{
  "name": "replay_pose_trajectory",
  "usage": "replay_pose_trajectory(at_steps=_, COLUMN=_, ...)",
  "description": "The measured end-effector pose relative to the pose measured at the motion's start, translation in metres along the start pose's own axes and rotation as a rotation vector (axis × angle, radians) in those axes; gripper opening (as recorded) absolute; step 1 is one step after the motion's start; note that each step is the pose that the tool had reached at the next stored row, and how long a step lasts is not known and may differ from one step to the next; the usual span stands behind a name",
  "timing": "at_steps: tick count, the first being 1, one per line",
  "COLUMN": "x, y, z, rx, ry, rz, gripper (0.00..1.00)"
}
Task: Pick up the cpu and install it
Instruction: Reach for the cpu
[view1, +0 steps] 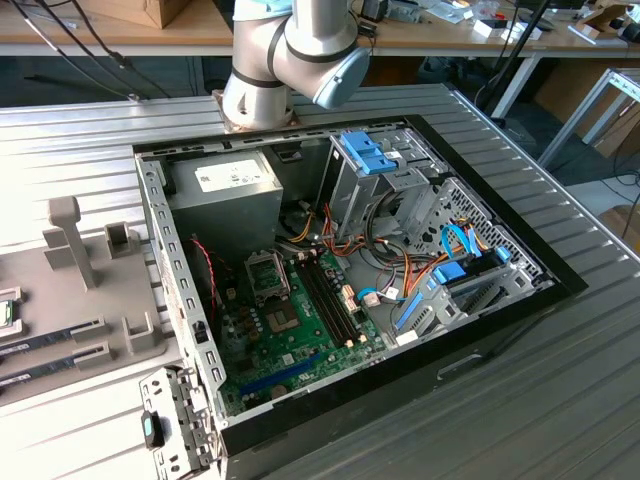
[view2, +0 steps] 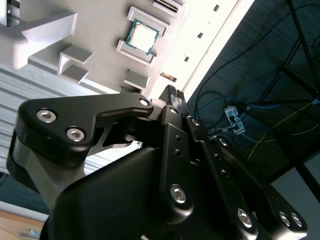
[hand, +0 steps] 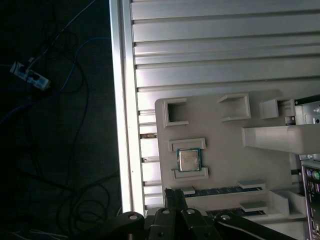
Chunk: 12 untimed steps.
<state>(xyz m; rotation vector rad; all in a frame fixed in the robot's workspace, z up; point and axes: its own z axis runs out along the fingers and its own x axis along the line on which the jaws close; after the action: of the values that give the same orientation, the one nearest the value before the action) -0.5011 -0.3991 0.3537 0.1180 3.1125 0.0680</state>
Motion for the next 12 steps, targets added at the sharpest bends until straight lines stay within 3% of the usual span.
replay_pose_trajectory(at_steps=12, x=0.0, y=0.0, z=0.0019, rx=-0.0001, ry=-0.0002, rz=0.0, gripper=0.1)
